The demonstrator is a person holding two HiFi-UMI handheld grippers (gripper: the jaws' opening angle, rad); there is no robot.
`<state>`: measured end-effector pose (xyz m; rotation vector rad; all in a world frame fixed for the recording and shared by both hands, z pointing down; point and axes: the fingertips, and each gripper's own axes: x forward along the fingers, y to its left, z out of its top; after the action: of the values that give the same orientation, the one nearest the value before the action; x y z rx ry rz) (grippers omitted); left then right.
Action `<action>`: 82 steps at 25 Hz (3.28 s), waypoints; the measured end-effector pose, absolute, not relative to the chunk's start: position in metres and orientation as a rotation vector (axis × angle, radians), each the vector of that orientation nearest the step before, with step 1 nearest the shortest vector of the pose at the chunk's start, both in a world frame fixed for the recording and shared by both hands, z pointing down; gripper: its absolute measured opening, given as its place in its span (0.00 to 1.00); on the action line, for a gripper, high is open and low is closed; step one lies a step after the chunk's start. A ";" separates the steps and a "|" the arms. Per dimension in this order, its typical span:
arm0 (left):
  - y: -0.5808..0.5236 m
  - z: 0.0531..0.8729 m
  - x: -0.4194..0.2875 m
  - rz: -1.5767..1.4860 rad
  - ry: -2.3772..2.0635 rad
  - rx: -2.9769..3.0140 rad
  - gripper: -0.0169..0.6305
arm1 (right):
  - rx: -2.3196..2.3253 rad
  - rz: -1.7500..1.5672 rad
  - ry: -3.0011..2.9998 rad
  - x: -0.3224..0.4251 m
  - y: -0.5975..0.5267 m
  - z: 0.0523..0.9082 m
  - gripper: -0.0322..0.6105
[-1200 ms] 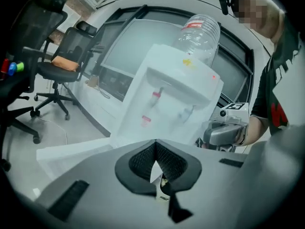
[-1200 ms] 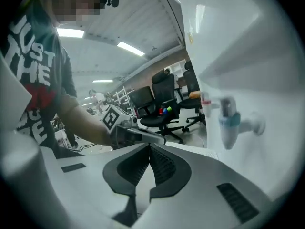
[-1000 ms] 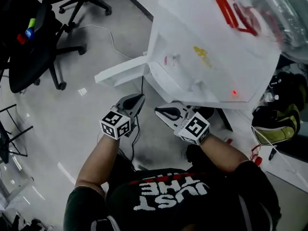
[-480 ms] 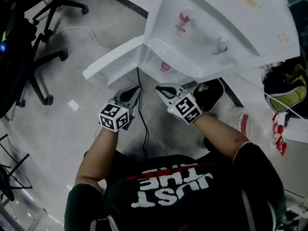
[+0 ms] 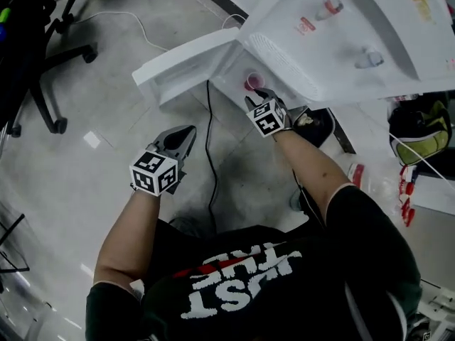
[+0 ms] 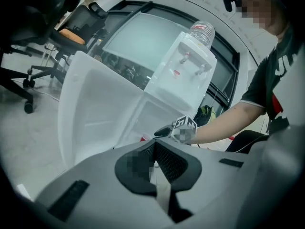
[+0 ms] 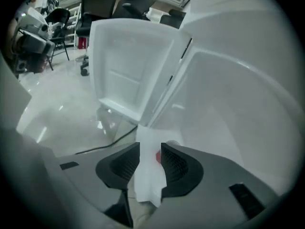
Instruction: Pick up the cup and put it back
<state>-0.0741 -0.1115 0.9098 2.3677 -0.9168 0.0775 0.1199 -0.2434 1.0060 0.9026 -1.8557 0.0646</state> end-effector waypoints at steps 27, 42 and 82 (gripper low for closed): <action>-0.119 0.909 -0.081 0.102 -1.003 2.395 0.04 | 0.698 0.070 -1.849 0.084 -0.246 1.062 0.12; -0.130 0.890 -0.016 0.166 -1.037 2.420 0.04 | 0.507 0.070 -2.060 0.070 -0.176 0.965 0.12; 0.010 0.219 -0.056 0.108 -1.042 2.630 0.04 | 0.521 -0.080 -2.348 0.055 -0.004 0.238 0.12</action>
<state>-0.0561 0.0103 0.2188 2.6303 -1.0425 0.1077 0.0553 -0.0035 0.2379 0.5211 -2.3484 -0.0804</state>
